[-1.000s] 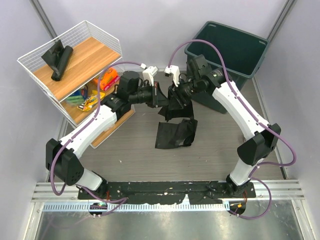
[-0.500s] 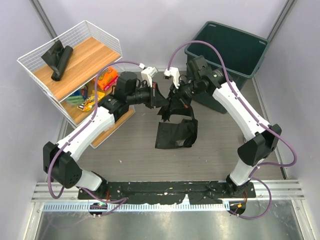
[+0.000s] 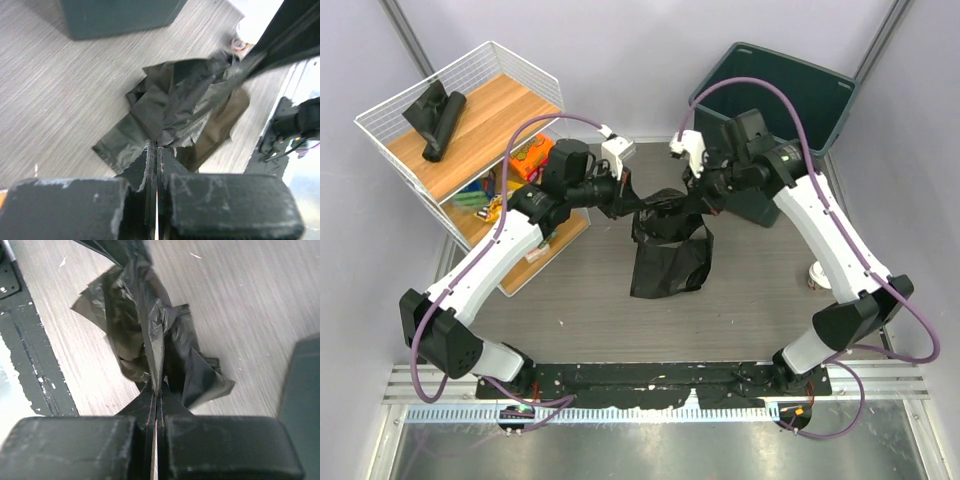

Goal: Put the trash bags into the trash bin

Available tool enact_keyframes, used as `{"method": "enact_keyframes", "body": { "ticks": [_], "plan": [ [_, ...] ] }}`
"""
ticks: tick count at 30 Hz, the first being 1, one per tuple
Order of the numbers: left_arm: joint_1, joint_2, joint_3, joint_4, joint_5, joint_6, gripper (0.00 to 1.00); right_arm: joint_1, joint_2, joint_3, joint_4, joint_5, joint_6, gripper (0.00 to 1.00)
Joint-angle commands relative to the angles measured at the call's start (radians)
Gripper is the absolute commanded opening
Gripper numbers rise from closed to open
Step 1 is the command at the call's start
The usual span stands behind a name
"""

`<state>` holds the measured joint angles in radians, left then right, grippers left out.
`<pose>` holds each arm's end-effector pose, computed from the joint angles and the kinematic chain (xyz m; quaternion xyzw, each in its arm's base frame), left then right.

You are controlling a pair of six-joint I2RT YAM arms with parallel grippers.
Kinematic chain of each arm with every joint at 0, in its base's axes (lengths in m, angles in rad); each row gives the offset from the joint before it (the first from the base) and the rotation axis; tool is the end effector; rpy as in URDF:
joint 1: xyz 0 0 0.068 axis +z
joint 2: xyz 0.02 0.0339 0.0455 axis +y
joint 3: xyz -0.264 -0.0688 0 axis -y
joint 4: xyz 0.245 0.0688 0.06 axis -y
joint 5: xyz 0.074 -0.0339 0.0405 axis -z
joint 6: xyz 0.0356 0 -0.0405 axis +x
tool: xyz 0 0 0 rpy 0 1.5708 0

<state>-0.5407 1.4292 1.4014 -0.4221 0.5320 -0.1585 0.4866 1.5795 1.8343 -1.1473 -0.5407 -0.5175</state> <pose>0.2681 -0.1820 0.3825 0.2924 0.7758 -0.3849 0.4056 0.2653 0.1611 0.4159 -0.5152 0.7539 0.2469 0.3245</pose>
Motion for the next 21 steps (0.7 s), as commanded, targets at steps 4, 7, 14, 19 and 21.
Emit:
{"method": "enact_keyframes", "body": {
  "ticks": [4, 7, 14, 19, 21],
  "plan": [
    [0.007, -0.041, 0.038, -0.155, -0.147, 0.275, 0.03, -0.115, -0.099, 0.025, 0.018, 0.036, 0.0, 0.01],
    [0.008, -0.049, 0.033, -0.165, -0.129, 0.289, 0.06, -0.134, -0.11, 0.019, 0.03, 0.059, 0.011, 0.01],
    [0.007, -0.036, 0.038, -0.191, 0.071, 0.336, 0.28, -0.137, -0.144, 0.003, 0.04, 0.097, 0.037, 0.01],
    [0.005, -0.027, 0.054, -0.149, 0.117, 0.315, 0.55, -0.135, -0.164, -0.021, 0.041, 0.076, 0.037, 0.01],
    [0.007, -0.03, 0.062, -0.118, 0.121, 0.278, 0.62, -0.135, -0.17, -0.03, 0.037, 0.064, 0.034, 0.01]
  ]
}}
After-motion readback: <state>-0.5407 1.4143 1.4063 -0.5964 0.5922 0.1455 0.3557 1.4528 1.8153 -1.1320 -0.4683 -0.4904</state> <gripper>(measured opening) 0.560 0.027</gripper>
